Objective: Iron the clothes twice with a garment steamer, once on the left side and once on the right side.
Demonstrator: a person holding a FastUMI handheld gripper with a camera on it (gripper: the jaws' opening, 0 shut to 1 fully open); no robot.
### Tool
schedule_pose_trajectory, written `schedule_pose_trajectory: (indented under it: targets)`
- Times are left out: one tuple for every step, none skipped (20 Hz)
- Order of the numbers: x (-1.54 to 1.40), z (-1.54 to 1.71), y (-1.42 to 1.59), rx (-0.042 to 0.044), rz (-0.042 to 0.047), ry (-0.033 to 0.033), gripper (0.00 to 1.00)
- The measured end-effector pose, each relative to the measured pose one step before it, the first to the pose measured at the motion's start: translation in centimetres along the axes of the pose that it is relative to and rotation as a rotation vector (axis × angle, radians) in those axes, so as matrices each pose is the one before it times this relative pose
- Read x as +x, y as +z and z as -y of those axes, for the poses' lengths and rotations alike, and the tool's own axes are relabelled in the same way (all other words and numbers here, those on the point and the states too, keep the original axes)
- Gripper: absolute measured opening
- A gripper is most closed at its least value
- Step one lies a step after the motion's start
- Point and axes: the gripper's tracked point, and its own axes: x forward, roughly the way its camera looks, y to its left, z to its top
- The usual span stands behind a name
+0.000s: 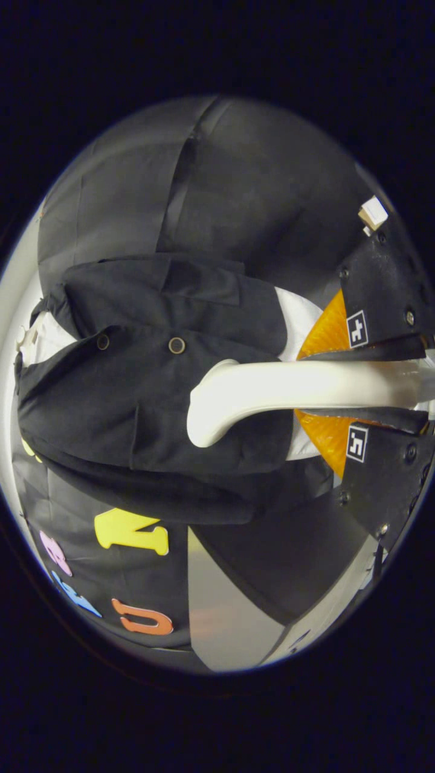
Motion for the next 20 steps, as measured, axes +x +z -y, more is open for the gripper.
schedule_pose_trajectory:
  targets:
    - [0.151, -0.128, -0.767, 0.00028, -0.0156, -0.00489, 0.33]
    - [0.309, -0.034, -0.755, 0.00069, -0.01612, -0.00618, 0.33]
    - [-0.016, 0.04, -0.667, 0.00427, -0.01332, -0.00445, 0.33]
    - [-0.014, -0.106, -0.562, 0.00545, -0.01099, -0.00202, 0.33]
    - [0.013, -0.052, -0.68, 0.00233, -0.01089, -0.00231, 0.33]
    - [0.087, -0.113, -0.591, 0.00092, -0.00928, -0.00337, 0.33]
    - [0.076, -0.156, -0.566, -0.00053, -0.008, -0.0041, 0.33]
    - [0.086, -0.113, -0.604, -0.00324, -0.00905, -0.00636, 0.33]
    - [0.093, -0.109, -0.502, -0.00108, -0.00879, -0.00577, 0.33]
    - [0.201, -0.137, -0.451, -0.00008, -0.01052, -0.0068, 0.33]
    - [0.061, -0.122, -0.599, 0.00379, -0.01156, -0.00642, 0.33]
    - [0.002, -0.189, -0.398, 0.00563, -0.01039, -0.00497, 0.33]
    - [0.086, -0.053, -0.221, 0.00381, -0.00703, -0.00487, 0.33]
    - [-0.069, -0.107, -0.09, 0.00162, -0.00235, -0.00386, 0.33]
    - [-0.148, -0.015, 0.008, -0.00267, 0.00068, -0.00599, 0.33]
    - [-0.286, 0.163, 0.048, -0.00213, 0.0024, -0.00882, 0.33]
    - [-0.58, 0.245, 0.164, 0.00793, 0.00426, -0.00591, 0.33]
    - [-0.802, 0.263, 0.598, 0.01763, 0.01126, -0.00382, 0.33]
    - [-0.847, 0.61, 0.862, 0.01706, 0.01775, -0.00529, 0.33]
    - [-1.018, 0.661, 1.271, 0.01854, 0.02413, -0.00653, 0.33]
